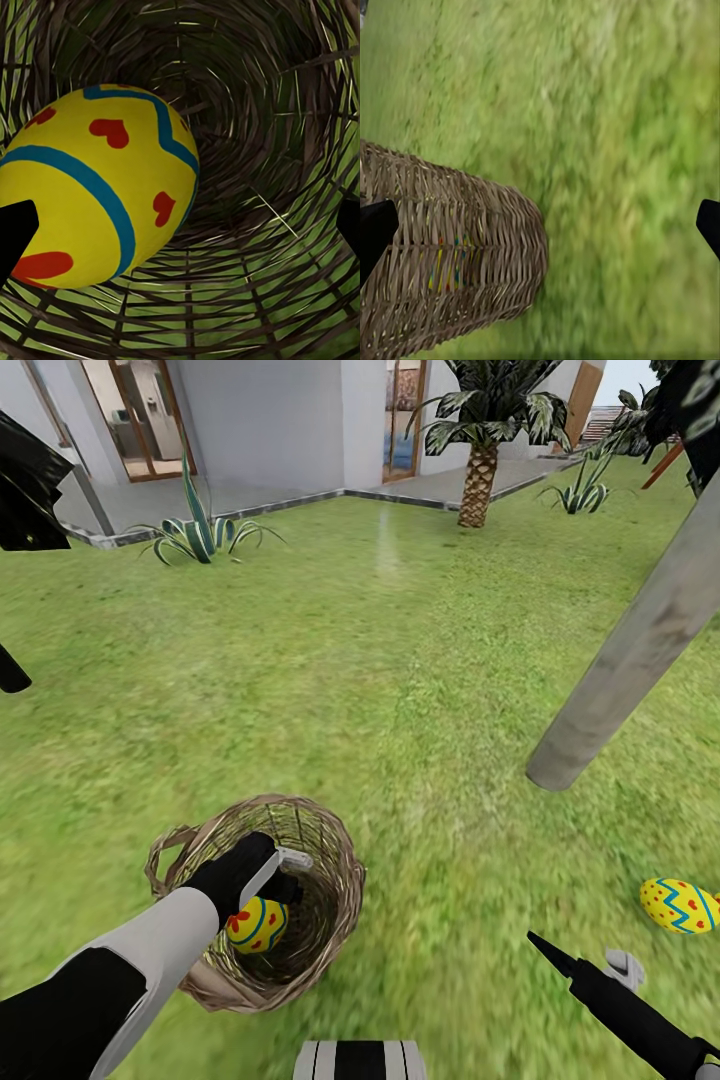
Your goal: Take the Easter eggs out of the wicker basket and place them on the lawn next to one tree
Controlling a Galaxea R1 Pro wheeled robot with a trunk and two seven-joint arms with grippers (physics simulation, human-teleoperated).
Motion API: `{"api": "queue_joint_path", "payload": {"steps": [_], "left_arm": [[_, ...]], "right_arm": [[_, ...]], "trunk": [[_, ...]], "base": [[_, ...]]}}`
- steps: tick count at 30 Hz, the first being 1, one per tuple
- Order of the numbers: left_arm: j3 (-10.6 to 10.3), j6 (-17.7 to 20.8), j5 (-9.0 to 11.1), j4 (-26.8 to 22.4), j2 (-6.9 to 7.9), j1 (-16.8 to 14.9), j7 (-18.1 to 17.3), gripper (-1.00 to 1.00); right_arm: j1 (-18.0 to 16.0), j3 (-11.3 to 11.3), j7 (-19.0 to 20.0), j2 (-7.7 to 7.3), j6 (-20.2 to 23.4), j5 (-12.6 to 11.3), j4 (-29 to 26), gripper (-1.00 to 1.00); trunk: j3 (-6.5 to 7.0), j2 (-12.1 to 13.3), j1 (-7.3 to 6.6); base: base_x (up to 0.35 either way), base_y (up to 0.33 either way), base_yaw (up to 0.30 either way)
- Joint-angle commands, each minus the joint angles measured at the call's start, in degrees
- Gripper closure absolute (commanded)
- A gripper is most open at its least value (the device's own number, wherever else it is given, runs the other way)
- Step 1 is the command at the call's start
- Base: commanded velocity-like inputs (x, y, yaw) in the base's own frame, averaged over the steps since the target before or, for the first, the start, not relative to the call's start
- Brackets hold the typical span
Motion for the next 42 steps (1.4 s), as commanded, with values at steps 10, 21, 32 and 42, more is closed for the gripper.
{"api": "queue_joint_path", "payload": {"steps": [10, 21, 32, 42], "left_arm": [[-0.4, 0.2, 0.5, 0.0, 0.03, -0.1, 0.2, -1.0], [-0.4, 0.2, 0.5, 0.0, 0.05, -0.1, 0.2, -1.0], [-0.4, 0.2, 0.5, 0.0, 0.05, -0.1, 0.2, -1.0], [-0.4, 0.2, 0.5, 0.0, 0.05, -0.1, 0.2, -1.0]], "right_arm": [[0.0, -0.1, 0.1, -0.01, 0.4, -0.3, 0.0, -1.0], [0.0, -0.1, 0.3, 0.0, 0.1, -0.3, -0.1, -1.0], [0.0, -0.1, 0.2, 0.0, 0.3, -0.3, -0.2, -1.0], [0.0, -0.1, 0.1, -0.08, 0.4, -0.3, -0.1, -1.0]], "trunk": [[-0.04, 0.0, -0.01], [-0.04, 0.0, -0.01], [-0.18, 0.0, -0.01], [-1.0, 0.0, -0.01]], "base": [[0.0, 0.0, 0.0], [0.0, 0.0, 0.0], [0.0, 0.0, 0.0], [0.0, 0.0, 0.0]]}}
